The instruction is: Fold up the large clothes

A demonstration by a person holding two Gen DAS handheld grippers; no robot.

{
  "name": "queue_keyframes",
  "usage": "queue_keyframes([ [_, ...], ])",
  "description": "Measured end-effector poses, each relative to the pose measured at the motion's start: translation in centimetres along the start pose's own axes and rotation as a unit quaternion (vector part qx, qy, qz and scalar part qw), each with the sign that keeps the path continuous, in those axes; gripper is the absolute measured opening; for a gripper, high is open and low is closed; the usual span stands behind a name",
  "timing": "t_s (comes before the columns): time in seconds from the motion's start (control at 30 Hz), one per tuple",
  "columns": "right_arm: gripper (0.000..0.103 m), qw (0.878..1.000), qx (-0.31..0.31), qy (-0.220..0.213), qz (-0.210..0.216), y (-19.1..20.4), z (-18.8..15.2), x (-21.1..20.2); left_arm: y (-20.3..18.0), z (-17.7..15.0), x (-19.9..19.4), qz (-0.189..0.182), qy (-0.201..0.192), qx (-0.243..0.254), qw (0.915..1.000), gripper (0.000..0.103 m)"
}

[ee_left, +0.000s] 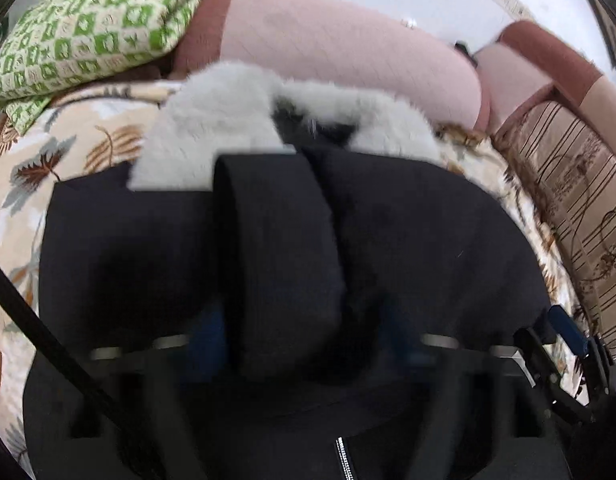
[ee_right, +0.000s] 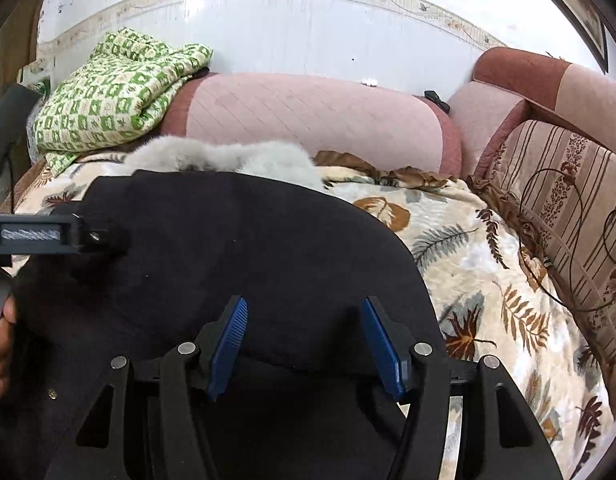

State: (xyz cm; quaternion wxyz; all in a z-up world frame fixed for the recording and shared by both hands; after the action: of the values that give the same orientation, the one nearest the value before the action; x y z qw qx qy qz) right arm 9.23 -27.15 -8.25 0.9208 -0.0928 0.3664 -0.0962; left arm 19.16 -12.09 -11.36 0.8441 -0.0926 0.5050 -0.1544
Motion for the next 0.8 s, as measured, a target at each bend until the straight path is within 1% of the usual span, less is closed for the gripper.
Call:
queue_keyframes([
  [0.03, 0.064, 1.000, 0.003, 0.006, 0.000, -0.2, -0.2, 0.3, 0.0, -0.4, 0.3, 0.008, 0.012, -0.007, 0.9999, 0.031],
  [0.07, 0.064, 1.000, 0.004, 0.009, -0.001, -0.3, -0.3, 0.5, 0.0, -0.5, 0.2, 0.013, 0.011, -0.011, 0.9998, 0.016],
  [0.1, 0.064, 1.000, 0.003, 0.013, -0.001, -0.4, -0.5, 0.6, 0.0, -0.5, -0.2, 0.018, 0.006, -0.012, 0.9997, 0.013],
  [0.13, 0.064, 1.000, 0.002, 0.015, -0.004, -0.5, -0.6, 0.7, 0.2, -0.3, -1.1, 0.031, -0.005, -0.014, 0.9994, 0.006],
  [0.17, 0.064, 1.000, 0.002, 0.015, -0.007, -0.6, -0.6, 0.7, 0.5, -0.1, -1.9, 0.039, -0.014, -0.014, 0.9990, 0.007],
  [0.2, 0.064, 1.000, 0.002, 0.015, -0.010, -0.7, -0.6, 0.6, 0.7, 0.3, -3.1, 0.026, -0.021, -0.019, 0.9993, 0.007],
  [0.27, 0.064, 1.000, 0.007, 0.013, -0.013, -0.9, -0.6, 0.4, 1.7, 1.2, -5.6, 0.013, -0.042, -0.029, 0.9986, 0.007],
  [0.33, 0.064, 1.000, 0.013, 0.010, -0.008, -1.1, -0.5, 0.3, 2.9, 2.0, -8.0, 0.019, -0.069, -0.028, 0.9971, 0.007],
  [0.43, 0.064, 1.000, 0.024, 0.012, -0.004, -1.2, -0.4, 0.5, 5.7, 3.0, -10.0, 0.039, -0.086, -0.044, 0.9945, 0.007],
  [0.53, 0.064, 0.999, 0.035, 0.017, 0.009, -1.1, -0.5, 0.9, 9.6, 3.4, -10.4, 0.069, -0.092, -0.077, 0.9903, 0.008],
  [0.67, 0.064, 0.999, 0.040, 0.017, 0.017, -0.8, -0.6, 1.0, 14.5, 2.5, -9.0, 0.104, -0.078, -0.109, 0.9855, 0.010],
  [0.73, 0.064, 0.999, 0.043, 0.015, 0.019, -0.7, -0.5, 1.1, 16.1, 1.9, -7.8, 0.110, -0.068, -0.116, 0.9847, 0.012],
  [0.77, 0.064, 0.999, 0.043, 0.014, 0.022, -0.5, -0.4, 1.3, 16.6, 1.6, -7.2, 0.120, -0.068, -0.116, 0.9836, 0.013],
  [0.8, 0.064, 0.999, 0.041, 0.015, 0.023, -0.3, -0.4, 1.6, 17.0, 1.3, -6.9, 0.131, -0.069, -0.114, 0.9824, 0.011],
])
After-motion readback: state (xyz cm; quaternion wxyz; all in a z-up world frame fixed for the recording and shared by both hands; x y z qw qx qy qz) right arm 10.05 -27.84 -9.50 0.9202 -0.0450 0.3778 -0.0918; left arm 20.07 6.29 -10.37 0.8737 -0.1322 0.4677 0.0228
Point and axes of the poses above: each gripper's, at about its wrist camera, not at the fingertips, and x roughly the way its jaws point, y to its left, z to its top, the point moved 8 cm from there along x, roughly the way its jaws point, and after that the axes turned 12 degrees about -x, right-handed, at the moved point
